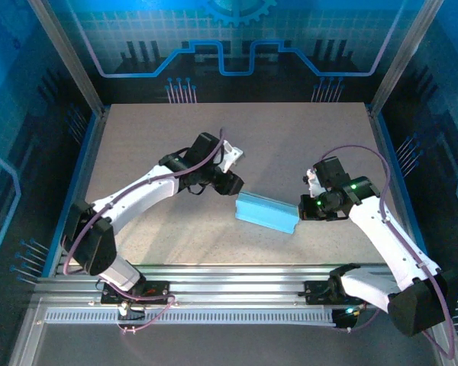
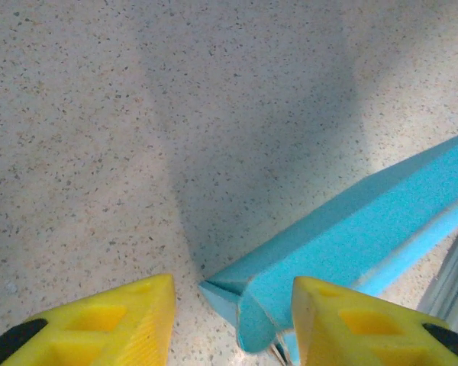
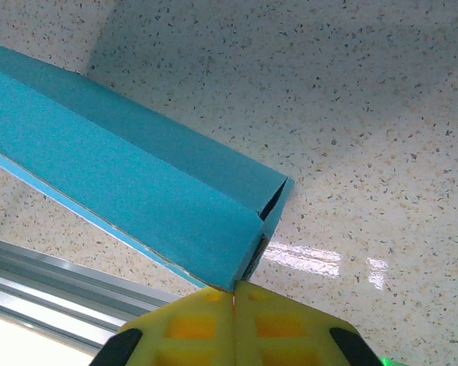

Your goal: Fold the paper box

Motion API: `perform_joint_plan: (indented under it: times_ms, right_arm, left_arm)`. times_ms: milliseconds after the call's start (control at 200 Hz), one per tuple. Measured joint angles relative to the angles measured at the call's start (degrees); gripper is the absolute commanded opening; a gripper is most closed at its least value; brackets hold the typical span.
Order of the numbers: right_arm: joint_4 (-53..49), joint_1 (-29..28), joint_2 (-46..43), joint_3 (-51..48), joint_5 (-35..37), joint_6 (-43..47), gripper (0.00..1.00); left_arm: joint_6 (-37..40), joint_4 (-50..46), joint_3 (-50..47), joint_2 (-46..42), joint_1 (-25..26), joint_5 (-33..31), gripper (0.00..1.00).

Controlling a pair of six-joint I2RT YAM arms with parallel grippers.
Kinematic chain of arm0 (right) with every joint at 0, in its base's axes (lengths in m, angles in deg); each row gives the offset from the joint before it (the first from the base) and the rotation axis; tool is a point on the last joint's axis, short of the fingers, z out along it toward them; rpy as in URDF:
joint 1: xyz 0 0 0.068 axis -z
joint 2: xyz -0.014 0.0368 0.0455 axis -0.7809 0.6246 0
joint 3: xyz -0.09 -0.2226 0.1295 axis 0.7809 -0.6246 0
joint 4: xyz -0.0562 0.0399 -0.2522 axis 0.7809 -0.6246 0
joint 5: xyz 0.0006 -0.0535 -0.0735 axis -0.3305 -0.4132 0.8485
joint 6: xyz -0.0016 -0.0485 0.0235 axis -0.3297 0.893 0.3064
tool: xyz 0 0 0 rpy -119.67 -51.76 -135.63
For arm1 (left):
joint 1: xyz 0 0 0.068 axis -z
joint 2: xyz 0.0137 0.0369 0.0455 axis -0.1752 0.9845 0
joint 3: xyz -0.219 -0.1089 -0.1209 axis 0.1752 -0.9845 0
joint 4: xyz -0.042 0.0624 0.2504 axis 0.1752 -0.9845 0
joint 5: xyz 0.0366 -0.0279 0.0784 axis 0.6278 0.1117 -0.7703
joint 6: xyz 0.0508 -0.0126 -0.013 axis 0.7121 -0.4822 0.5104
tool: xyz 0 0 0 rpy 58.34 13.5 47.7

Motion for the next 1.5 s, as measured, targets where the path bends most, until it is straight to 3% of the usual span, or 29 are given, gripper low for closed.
perform_joint_plan:
  times_ms: [245, 976, 1496]
  right_arm:
    - [0.0, 0.0, 0.0, 0.0, 0.0, 0.0, 0.08]
    - [0.0, 0.0, 0.0, 0.0, 0.0, 0.0, 0.08]
    - [0.0, 0.0, 0.0, 0.0, 0.0, 0.0, 0.08]
  left_arm:
    - [0.9, -2.3, -1.3, -1.7, 0.0, 1.2, 0.48]
    - [1.1, -3.1, -1.4, 3.4, 0.3, 2.3, 0.34]
    - [-0.5, -3.0, 1.4, 4.6, 0.4, 3.5, 0.14]
